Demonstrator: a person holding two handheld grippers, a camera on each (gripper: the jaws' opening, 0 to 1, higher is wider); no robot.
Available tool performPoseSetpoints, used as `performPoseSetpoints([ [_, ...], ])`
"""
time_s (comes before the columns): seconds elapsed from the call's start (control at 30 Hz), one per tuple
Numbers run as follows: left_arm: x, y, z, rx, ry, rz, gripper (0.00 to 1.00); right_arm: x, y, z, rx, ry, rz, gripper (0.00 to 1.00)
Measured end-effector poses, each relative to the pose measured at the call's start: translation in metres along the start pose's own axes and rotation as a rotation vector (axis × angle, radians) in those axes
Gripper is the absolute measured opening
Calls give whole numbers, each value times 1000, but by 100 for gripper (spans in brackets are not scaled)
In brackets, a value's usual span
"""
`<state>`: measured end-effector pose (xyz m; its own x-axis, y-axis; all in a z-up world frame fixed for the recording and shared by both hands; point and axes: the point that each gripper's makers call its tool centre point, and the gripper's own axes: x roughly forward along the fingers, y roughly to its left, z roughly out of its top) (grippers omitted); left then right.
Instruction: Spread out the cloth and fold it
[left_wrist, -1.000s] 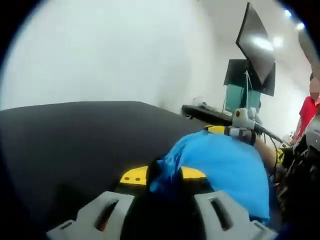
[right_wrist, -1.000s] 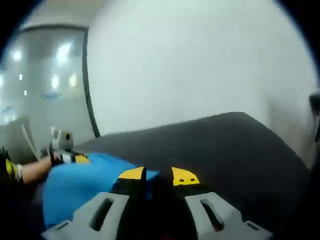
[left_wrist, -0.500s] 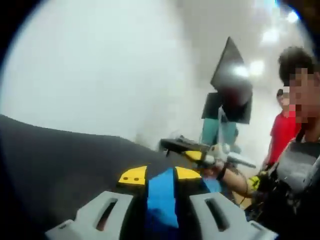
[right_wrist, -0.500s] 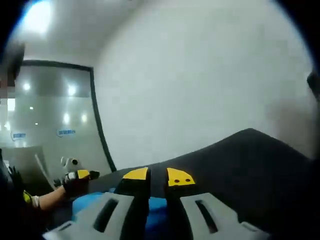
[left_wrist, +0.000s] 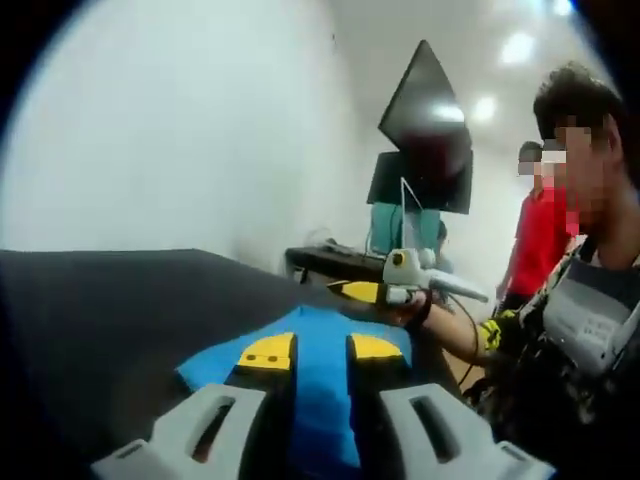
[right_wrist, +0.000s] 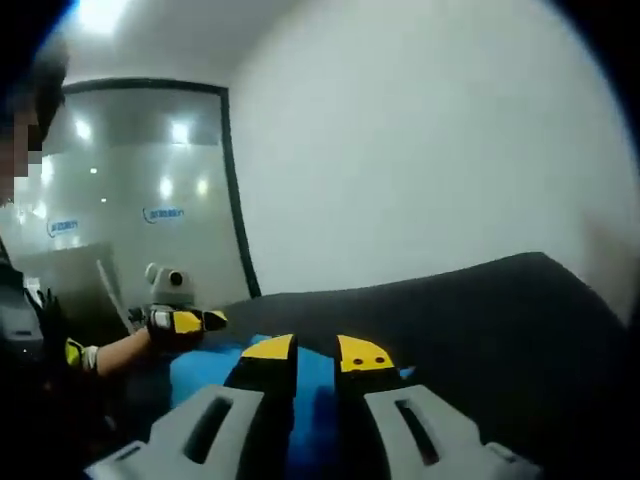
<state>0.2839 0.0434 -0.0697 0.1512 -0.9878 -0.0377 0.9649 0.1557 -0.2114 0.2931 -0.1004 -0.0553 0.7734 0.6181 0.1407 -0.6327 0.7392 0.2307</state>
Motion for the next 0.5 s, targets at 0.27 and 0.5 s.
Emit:
performPoseSetpoints([
  [0.27,2,13,-33,-39,135,49,18,-4,-2,-83,-64,392,15,11],
  [0.5,-3,31,-49,68,216,108,15,1,8,-66,-165,265,59,11],
])
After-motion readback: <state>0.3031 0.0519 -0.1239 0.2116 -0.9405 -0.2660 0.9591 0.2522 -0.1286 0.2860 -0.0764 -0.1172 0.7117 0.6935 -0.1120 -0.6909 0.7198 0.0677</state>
